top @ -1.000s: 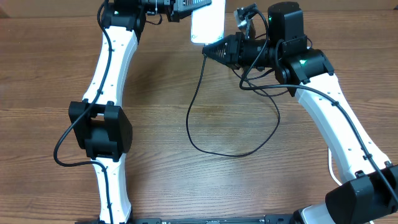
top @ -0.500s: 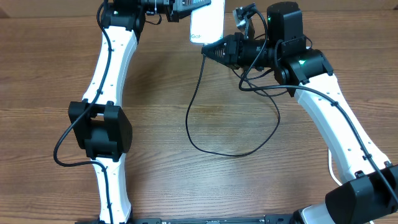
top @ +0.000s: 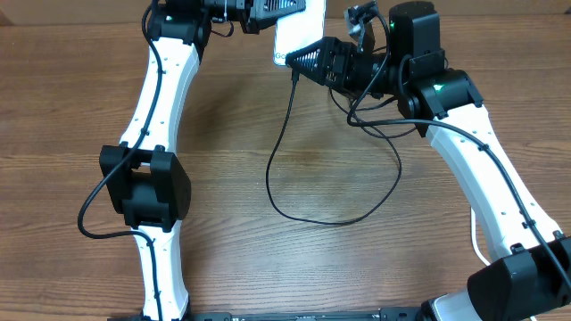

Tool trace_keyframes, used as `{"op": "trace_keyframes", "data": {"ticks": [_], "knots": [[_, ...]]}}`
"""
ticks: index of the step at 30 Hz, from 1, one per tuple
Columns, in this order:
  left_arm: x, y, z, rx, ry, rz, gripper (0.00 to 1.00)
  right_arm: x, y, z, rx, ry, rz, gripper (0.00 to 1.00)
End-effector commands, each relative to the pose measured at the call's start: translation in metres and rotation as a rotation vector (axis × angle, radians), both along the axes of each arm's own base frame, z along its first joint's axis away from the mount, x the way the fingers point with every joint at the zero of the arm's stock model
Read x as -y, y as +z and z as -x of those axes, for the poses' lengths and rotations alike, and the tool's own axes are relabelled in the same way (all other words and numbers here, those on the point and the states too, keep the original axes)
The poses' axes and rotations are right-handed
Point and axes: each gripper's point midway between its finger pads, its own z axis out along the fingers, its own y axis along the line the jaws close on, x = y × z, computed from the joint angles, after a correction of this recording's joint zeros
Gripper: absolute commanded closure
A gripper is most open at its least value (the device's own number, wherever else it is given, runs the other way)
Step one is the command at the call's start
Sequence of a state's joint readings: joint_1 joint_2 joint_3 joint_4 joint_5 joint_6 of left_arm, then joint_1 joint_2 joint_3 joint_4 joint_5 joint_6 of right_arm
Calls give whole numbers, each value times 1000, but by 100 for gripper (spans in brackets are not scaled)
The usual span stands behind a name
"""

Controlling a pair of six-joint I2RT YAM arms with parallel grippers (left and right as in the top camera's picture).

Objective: Plug charger to phone and switch on socket
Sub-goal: 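Lower the phone flat onto the table and open the left gripper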

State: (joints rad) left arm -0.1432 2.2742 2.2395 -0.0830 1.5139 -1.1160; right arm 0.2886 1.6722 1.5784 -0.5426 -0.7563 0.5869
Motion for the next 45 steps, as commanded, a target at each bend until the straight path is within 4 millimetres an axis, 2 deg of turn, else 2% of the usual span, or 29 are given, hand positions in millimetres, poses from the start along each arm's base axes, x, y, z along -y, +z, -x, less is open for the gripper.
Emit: {"op": "trace_keyframes", "data": {"ticks": [1,5,9,13,18,22,24,29,33,37,41,45], "knots": [[-9,14,0,103,21,9,96,13,2,-12,36,-63,50,1],[-16,-2,-10,97,37,4,96,31,-2,-18,41,-90,76,0],[-17,-38,-21,38,55,-18,96,70,-22,-31,-19,-226,166,0],[-17,-78,-34,7,122,-78,96,102,-41,-33,-98,-319,235,0],[-32,-142,-56,-26,317,-331,96,134,-60,-32,-131,-397,354,0],[-54,-191,-57,-42,412,-598,96,155,-72,-30,-163,-479,458,0],[-59,-204,-52,-32,408,-677,96,158,-74,-29,-168,-489,472,0],[-49,-213,-37,-32,357,-725,96,158,-74,-29,-167,-489,472,0],[-43,-230,-27,-67,340,-806,96,158,-75,-29,-173,-488,474,0],[-34,-255,-17,-135,286,-814,96,158,-77,-27,-183,-485,478,0],[-18,-270,-7,-188,188,-696,96,158,-79,-25,-192,-483,482,0],[-21,-284,-6,-163,168,-720,96,163,-81,-25,-197,-498,503,0]]}}
